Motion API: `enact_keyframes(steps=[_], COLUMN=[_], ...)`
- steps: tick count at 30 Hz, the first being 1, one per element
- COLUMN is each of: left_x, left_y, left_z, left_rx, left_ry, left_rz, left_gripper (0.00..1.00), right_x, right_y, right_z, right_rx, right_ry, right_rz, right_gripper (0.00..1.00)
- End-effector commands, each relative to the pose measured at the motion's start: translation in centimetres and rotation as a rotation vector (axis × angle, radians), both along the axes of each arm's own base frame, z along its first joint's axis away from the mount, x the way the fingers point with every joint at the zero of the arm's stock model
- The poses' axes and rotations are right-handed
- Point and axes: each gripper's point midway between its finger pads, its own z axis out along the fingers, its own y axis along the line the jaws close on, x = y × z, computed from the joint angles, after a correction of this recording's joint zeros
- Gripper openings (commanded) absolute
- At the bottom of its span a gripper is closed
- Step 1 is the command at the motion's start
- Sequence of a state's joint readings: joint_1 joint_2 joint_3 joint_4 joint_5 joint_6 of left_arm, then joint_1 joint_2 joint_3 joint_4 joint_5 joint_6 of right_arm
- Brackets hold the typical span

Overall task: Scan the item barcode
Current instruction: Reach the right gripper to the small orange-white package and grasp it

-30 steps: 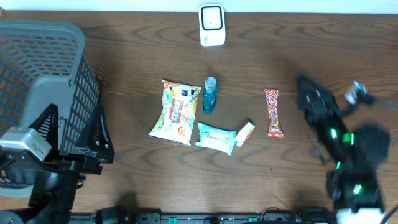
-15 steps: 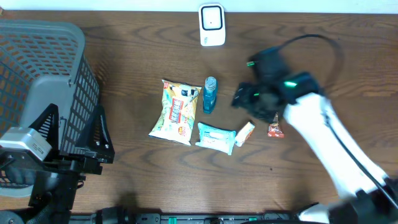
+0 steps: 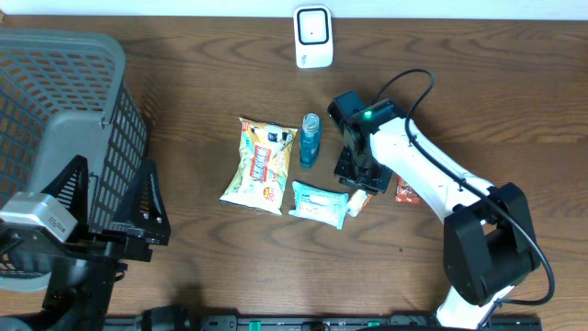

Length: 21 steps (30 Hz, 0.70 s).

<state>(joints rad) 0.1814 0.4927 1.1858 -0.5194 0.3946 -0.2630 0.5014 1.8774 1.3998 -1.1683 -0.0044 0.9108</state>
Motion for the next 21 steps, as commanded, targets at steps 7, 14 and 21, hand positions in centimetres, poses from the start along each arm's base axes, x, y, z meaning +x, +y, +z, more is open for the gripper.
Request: enact_keyframes(steps=[7, 14, 21], left_x=[-0.4, -0.5, -0.9], left_y=[-0.4, -0.4, -0.5], left_z=[0.2, 0.2, 0.3], left_rx=[-0.001, -0.001, 0.001], left_ry=[-0.011, -0.015, -0.024], left_rz=[-0.018, -0.018, -0.018], left_gripper=[0.9, 0.9, 0.9], right_x=[-1.1, -0.9, -1.0], right_y=[-1.6, -2.7, -1.4], right_z=[1.7, 0.1, -2.4], right_rx=[-0.065, -0.144, -0.058], right_ry=[0.004, -0.057, -0.061], right_rz=[-0.109, -0.261, -0.287], right_gripper=[0.73, 0.7, 0.51])
